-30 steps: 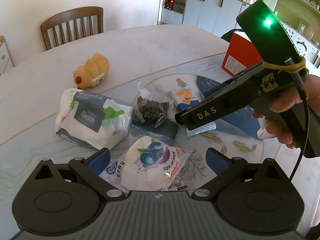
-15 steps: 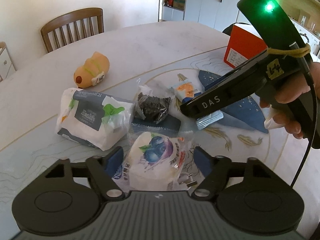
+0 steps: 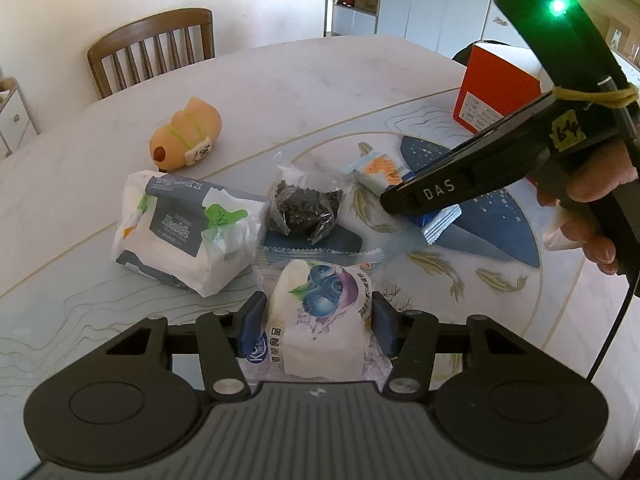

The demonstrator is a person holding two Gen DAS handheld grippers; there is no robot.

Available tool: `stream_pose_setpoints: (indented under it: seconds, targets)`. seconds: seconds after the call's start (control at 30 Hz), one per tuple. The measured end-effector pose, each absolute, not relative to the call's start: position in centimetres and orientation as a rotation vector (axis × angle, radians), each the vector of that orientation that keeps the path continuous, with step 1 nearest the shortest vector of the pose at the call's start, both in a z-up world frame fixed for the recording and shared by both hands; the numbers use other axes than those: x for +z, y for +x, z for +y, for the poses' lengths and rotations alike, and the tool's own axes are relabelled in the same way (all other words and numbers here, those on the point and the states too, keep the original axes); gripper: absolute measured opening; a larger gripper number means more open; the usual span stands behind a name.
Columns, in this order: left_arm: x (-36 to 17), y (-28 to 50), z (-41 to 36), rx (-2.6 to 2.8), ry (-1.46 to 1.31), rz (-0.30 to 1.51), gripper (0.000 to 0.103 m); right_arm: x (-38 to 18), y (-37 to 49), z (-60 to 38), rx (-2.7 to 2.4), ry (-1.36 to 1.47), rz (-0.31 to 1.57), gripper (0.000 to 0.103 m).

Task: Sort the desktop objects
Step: 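Grasp the blueberry bread bag with left tool while right grasps blue biscuit pack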

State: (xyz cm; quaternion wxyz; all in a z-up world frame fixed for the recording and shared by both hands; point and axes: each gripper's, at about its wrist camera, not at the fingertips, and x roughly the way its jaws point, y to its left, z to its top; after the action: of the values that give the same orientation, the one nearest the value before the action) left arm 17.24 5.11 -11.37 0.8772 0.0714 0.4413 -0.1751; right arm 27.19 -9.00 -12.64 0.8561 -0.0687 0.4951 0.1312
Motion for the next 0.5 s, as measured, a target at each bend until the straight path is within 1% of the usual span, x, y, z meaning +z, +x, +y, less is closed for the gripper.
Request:
stream_pose_setpoints:
  seconds: [0.5]
  targets:
    - [-9.8,16.7,4.7,-0.336,0.129,0.917,0.054,-10.7,25.0,-10.7,0.286,-0.121,1.012,0.035]
